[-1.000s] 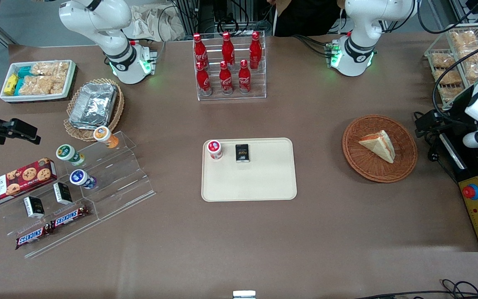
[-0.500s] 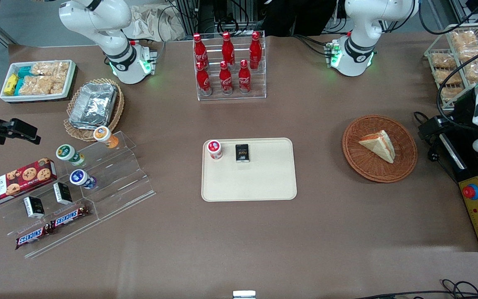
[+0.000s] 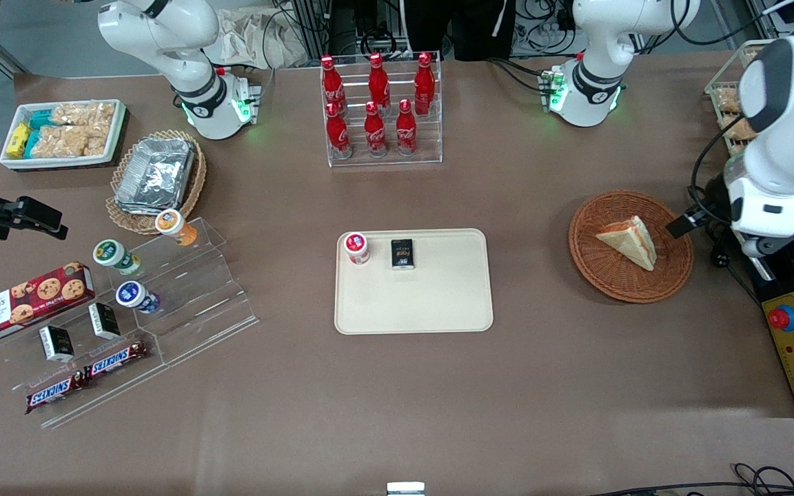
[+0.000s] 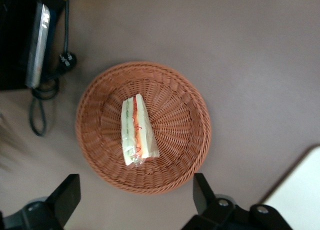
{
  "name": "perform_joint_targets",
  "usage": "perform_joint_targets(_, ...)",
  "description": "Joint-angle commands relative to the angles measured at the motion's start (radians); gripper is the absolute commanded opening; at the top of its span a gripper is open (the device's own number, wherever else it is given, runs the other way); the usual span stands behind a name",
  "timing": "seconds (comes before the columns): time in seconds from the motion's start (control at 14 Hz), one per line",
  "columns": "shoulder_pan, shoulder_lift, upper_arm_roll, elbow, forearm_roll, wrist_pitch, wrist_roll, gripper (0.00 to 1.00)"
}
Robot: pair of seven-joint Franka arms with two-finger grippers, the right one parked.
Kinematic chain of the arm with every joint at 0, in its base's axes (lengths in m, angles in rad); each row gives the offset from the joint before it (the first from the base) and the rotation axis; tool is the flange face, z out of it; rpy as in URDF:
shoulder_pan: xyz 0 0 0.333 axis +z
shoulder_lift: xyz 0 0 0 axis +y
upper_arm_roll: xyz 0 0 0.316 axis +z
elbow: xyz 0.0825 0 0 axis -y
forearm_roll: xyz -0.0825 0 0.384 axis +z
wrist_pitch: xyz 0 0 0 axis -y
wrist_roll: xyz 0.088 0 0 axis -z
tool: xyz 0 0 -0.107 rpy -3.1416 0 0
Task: Place sandwich from basket to tray
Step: 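Move the left gripper over the wrapped sandwich in the wicker basket, then lower the left gripper and close it on the sandwich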
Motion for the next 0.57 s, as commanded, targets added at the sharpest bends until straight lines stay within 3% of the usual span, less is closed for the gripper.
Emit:
perform_joint_targets(0.0, -0.001, -0.067, 0.016, -0.185, 0.017, 0.152, -0.123, 1.0)
perform_joint_targets(0.5, -0.001, 0.03, 0.051, -0.374, -0.046, 0.468, -0.191, 1.0)
